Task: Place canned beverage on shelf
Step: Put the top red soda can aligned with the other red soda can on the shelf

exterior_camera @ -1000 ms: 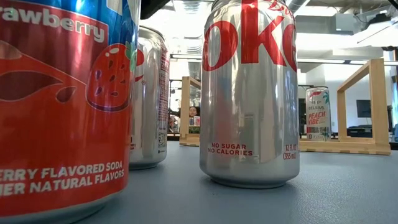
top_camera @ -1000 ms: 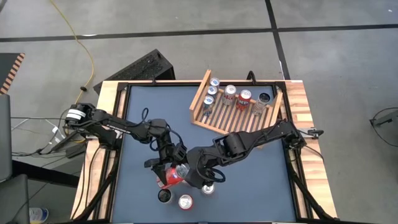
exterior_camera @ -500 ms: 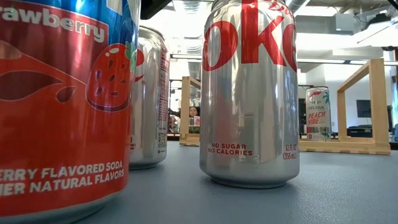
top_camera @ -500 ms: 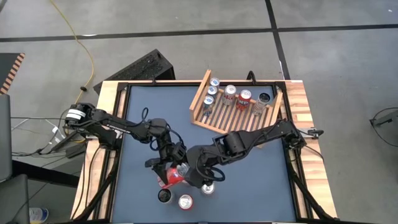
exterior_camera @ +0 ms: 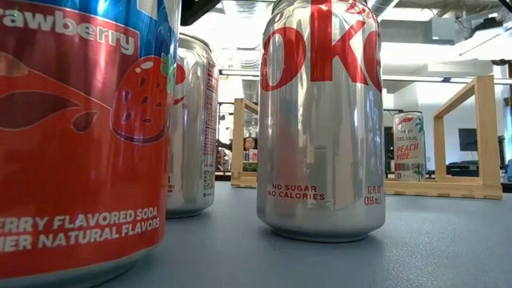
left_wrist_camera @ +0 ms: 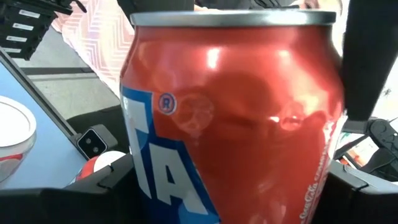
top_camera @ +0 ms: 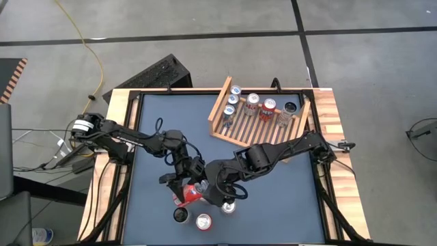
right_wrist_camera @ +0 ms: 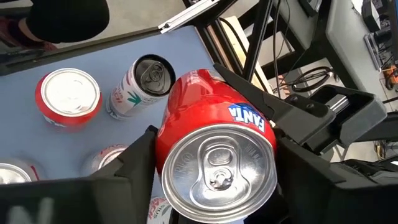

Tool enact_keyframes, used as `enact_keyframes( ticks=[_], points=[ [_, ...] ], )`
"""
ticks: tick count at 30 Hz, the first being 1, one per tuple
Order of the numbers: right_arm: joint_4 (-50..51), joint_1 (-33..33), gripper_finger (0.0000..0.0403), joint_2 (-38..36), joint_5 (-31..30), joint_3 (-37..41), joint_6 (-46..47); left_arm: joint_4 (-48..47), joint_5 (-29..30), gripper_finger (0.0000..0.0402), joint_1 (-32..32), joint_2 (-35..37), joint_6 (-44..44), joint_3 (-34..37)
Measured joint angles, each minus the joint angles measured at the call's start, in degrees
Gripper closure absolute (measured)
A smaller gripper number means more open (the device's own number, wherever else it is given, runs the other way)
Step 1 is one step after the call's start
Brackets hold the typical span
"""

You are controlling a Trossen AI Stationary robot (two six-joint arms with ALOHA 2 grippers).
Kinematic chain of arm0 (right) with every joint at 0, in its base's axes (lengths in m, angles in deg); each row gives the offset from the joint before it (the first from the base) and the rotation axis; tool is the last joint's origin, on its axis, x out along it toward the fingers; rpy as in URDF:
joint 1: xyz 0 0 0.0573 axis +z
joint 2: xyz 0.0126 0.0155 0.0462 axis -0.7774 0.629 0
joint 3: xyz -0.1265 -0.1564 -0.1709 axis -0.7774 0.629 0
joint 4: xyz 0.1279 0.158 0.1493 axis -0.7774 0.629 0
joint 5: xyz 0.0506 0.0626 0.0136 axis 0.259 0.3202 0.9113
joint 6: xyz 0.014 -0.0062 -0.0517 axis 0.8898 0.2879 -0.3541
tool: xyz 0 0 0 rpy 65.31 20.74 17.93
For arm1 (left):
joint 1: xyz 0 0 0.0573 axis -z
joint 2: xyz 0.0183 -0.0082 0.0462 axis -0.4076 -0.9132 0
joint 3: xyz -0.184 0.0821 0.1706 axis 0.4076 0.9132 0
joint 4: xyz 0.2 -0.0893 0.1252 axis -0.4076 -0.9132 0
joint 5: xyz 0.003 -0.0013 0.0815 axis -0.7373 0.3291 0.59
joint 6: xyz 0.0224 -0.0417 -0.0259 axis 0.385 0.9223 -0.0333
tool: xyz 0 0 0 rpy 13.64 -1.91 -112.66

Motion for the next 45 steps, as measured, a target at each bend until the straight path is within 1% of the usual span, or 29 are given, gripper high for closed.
enact_keyframes(
  ticks=[4,5,11,15,20,24,31,37,42,45],
  points=[
    [0.01,0.00,0.0206,-0.02,-0.17,-0.01,-0.62,-0.57,0.08,0.0109,0.00,0.00,-0.08,0.00],
    [0.10,0.00,0.0211,-0.02,-0.18,-0.02,-0.78,-0.61,0.09,0.0109,0.00,0.00,-0.14,0.00],
    [0.58,0.00,0.0211,-0.04,-0.37,0.00,-1.32,-0.86,0.30,0.0108,-0.04,0.00,-1.39,0.01],
    [0.63,0.45,0.0211,-0.04,-1.51,-0.02,-1.49,-0.88,0.31,0.0094,-0.09,0.00,-2.54,0.02],
    [0.49,0.79,0.0211,0.07,-5.27,0.02,-2.53,-0.36,2.29,0.0071,-0.26,0.04,-3.40,0.00],
    [0.52,0.61,0.0211,0.07,-5.37,0.02,-2.47,-1.57,4.55,0.0069,-0.53,0.04,-4.74,-0.02],
    [0.90,0.99,0.0211,0.09,-5.23,0.02,-2.31,-2.90,2.48,0.0068,-1.11,0.04,-5.11,-0.02],
    [1.21,2.08,0.0211,0.07,-5.62,0.02,-2.29,-2.90,-0.17,0.0068,-2.94,0.00,-5.18,-0.02],
    [2.77,2.65,0.0211,-0.18,-8.69,0.02,0.61,-2.99,-3.21,0.0067,-6.04,0.00,-4.91,-0.02],
    [4.08,2.69,0.0211,-0.52,-8.93,0.02,3.61,-2.99,-3.66,0.0067,-8.14,0.00,-5.54,-0.02]
  ],
)
